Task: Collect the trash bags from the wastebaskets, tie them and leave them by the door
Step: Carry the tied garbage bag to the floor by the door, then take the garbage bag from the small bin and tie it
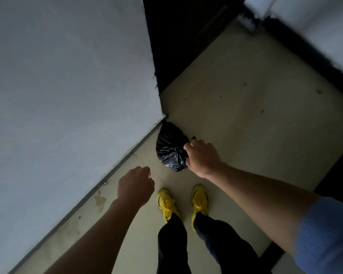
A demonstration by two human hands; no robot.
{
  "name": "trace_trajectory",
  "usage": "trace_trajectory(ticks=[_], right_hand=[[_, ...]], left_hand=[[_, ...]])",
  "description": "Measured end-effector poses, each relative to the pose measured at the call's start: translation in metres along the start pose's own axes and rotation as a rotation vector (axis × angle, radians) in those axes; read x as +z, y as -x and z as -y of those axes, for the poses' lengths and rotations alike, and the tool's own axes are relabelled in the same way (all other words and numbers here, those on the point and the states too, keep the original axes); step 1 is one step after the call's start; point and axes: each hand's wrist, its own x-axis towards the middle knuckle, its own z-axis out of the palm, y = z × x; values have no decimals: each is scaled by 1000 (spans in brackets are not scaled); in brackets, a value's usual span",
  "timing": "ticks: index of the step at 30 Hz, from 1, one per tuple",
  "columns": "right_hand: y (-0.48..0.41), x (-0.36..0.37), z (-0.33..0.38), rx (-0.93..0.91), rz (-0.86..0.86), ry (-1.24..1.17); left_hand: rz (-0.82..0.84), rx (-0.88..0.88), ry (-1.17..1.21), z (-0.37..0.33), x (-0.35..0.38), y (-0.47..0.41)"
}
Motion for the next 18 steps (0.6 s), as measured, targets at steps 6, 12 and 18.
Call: trace_trajectory(ticks=[6, 12, 18], right_hand=[[90, -92, 50, -311, -76, 178], [142, -148, 113, -643, -89, 407], [181, -195, 226, -991, -218, 563]], left_hand=[[-109, -111, 18, -4, -61, 128], [-218, -337, 8, 8, -73, 252], [-400, -586, 67, 42, -84, 379]])
